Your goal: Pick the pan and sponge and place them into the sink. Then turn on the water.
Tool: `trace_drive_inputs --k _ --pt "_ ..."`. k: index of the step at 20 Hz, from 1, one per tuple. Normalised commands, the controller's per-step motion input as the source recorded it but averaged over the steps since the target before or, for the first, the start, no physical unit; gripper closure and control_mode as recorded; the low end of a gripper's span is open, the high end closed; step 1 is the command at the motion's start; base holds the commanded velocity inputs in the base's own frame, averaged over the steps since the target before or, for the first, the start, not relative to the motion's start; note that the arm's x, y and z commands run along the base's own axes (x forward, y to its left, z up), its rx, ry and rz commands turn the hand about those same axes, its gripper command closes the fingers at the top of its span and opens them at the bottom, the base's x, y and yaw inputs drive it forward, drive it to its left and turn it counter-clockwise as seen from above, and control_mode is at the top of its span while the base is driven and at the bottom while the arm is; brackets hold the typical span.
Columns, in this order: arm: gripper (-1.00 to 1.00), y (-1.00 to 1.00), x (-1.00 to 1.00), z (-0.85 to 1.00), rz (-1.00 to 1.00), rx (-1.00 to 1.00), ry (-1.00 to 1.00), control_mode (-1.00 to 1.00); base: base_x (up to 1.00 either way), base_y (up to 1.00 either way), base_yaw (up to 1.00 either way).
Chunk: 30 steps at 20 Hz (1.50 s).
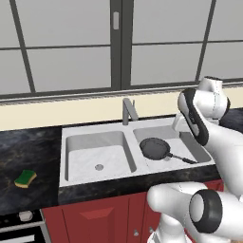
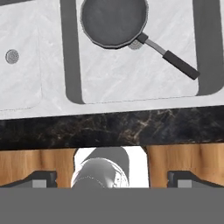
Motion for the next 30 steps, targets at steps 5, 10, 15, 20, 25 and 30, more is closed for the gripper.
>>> trace_drive_inputs --k 5,10,15,20,25,30 --pt "-1.00 0.43 -0.23 0.20 -0.05 0.02 -0.02 -1.00 0.00 0.00 0.00" --pt "-1.00 0.35 -0.23 0.25 -0.07 0.01 0.00 -1.00 0.00 0.00 0.00" --pt "-1.00 0.36 -0.22 0.30 -0.07 0.00 0.01 -1.00 0.00 0.00 0.00" --pt "-1.00 0.34 -0.29 0.13 -0.04 0.01 0.08 -1.00 0.00 0.00 0.00" --pt "-1.00 0.59 -0.16 0.01 0.01 -0.03 0.03 -1.00 0.00 0.00 0.00" --pt "-1.00 0.61 -0.09 0.10 0.03 -0.01 0.03 -1.00 0.00 0.00 0.00"
